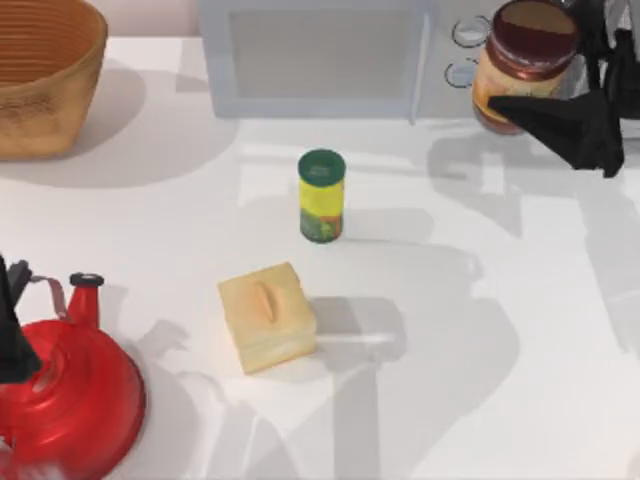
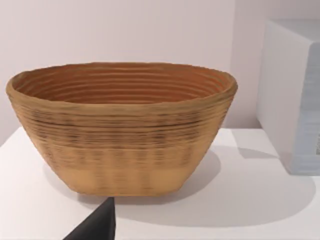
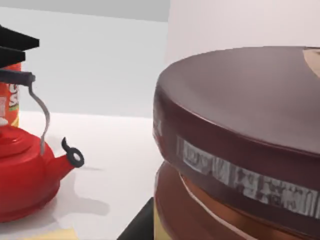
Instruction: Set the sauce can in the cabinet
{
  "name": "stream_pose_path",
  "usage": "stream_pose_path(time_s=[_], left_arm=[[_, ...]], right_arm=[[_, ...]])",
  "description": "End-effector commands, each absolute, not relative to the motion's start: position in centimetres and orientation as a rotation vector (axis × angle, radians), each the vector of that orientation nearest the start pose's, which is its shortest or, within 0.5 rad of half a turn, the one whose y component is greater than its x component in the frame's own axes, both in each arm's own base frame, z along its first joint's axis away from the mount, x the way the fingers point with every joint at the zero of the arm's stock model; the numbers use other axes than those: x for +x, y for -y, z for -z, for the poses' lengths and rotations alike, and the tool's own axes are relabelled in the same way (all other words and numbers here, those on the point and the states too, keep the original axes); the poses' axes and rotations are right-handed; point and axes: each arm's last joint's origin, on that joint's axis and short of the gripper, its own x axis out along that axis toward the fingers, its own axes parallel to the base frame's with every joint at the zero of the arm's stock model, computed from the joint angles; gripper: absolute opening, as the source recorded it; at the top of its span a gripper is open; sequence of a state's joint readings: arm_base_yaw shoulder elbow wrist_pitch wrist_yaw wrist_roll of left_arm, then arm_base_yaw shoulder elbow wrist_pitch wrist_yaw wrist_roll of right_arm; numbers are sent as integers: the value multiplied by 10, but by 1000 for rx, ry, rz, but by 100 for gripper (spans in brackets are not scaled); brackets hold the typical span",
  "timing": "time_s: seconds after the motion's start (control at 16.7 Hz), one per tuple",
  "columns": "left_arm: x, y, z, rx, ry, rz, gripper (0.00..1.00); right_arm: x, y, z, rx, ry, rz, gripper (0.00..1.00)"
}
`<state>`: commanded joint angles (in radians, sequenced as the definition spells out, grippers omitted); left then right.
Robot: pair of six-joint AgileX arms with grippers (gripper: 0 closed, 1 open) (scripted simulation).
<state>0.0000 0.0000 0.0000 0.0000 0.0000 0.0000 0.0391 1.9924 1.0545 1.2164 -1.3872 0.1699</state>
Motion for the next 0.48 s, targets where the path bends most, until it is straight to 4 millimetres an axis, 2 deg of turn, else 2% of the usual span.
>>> stream_pose_path(time_s=[0.18,0.48], left_arm=[[106,1,-160,0,0,0,100],[106,1,-160,0,0,0,100]], right_arm=[[367,-44,-230,-42,112,-1310,0],[296,-35,-279,-23,143,-1057,0]])
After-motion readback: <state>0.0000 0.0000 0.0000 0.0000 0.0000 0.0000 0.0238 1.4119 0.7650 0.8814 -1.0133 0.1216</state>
